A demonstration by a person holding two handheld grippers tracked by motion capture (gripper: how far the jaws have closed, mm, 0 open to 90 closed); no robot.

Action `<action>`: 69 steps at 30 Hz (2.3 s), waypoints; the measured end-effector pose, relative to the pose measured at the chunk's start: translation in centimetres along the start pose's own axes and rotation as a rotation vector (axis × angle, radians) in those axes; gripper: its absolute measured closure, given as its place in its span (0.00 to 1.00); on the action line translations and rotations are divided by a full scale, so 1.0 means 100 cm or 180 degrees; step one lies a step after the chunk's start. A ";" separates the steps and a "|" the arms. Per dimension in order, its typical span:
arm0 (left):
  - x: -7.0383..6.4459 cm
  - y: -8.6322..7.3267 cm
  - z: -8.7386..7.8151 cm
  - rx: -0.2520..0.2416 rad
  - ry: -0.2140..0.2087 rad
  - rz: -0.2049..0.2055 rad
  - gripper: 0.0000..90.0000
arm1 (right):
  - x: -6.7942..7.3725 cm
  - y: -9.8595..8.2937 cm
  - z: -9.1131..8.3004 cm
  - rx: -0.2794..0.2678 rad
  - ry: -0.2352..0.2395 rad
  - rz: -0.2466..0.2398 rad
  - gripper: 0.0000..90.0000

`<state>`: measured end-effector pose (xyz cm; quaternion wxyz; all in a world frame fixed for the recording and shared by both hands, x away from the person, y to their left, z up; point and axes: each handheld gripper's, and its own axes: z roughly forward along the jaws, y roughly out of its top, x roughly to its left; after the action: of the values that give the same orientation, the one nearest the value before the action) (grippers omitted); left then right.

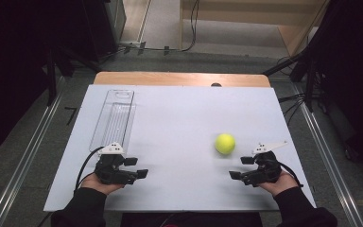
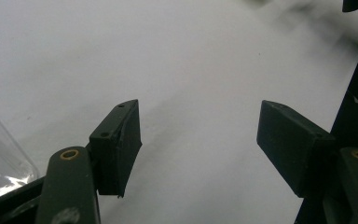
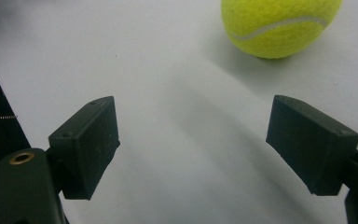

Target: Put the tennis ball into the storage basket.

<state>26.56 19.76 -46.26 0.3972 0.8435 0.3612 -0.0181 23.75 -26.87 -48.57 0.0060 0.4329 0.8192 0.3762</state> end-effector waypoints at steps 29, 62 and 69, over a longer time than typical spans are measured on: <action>0.000 0.000 -0.002 -0.0103 -0.0072 -0.0018 0.32 | -0.002 0.004 -0.003 -0.0013 0.0017 -0.0032 0.16; -0.002 -0.002 -0.002 -0.0108 -0.0126 0.0031 0.32 | 0.001 0.067 -0.030 -0.0306 -0.0261 -0.0146 0.16; -0.003 -0.002 -0.003 -0.0113 -0.0132 0.0042 0.32 | -0.002 0.072 -0.031 -0.0330 -0.0303 -0.0150 0.16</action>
<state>26.17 19.85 -46.12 0.4195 0.8381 0.3476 -0.0266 27.95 -26.42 -41.95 0.0763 0.4300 0.8073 0.3969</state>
